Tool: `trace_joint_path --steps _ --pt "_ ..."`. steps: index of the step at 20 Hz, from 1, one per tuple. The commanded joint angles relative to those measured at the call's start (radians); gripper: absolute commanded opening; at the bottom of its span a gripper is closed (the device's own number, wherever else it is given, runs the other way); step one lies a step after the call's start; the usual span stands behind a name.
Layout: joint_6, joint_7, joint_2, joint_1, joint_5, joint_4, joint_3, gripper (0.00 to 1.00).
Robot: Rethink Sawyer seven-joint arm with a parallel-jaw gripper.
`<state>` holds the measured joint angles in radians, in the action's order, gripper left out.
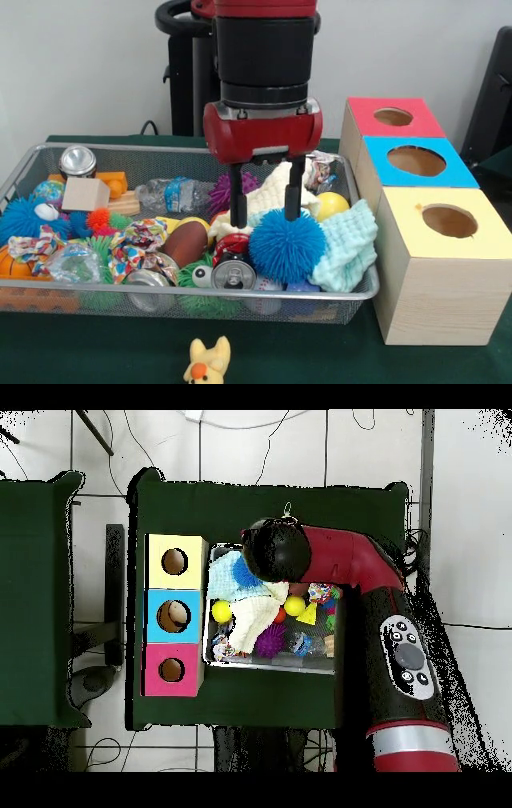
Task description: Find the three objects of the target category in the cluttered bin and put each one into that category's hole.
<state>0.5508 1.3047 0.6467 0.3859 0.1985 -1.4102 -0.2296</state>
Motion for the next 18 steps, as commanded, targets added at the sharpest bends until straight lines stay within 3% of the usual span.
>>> trace_joint_path --steps 1,3,7,8,9,10,13,18 --pt "-0.38 0.269 0.15 -0.052 0.09 -0.268 0.035 1.0" --pt "-0.451 0.295 0.165 -0.091 0.092 -0.284 0.068 1.0" --pt "-0.553 0.353 0.178 -0.122 0.008 -0.338 0.087 1.0" --pt "-0.537 0.342 0.173 -0.136 -0.016 -0.336 0.101 1.0" --pt "-0.614 0.372 0.18 -0.139 -0.032 -0.355 0.101 1.0" --pt "-0.626 0.37 0.182 -0.148 -0.046 -0.357 0.108 1.0" --pt "-0.579 0.375 0.181 -0.19 -0.117 -0.363 0.155 1.0" --pt "-0.543 0.37 0.175 -0.196 -0.162 -0.367 0.167 1.0"
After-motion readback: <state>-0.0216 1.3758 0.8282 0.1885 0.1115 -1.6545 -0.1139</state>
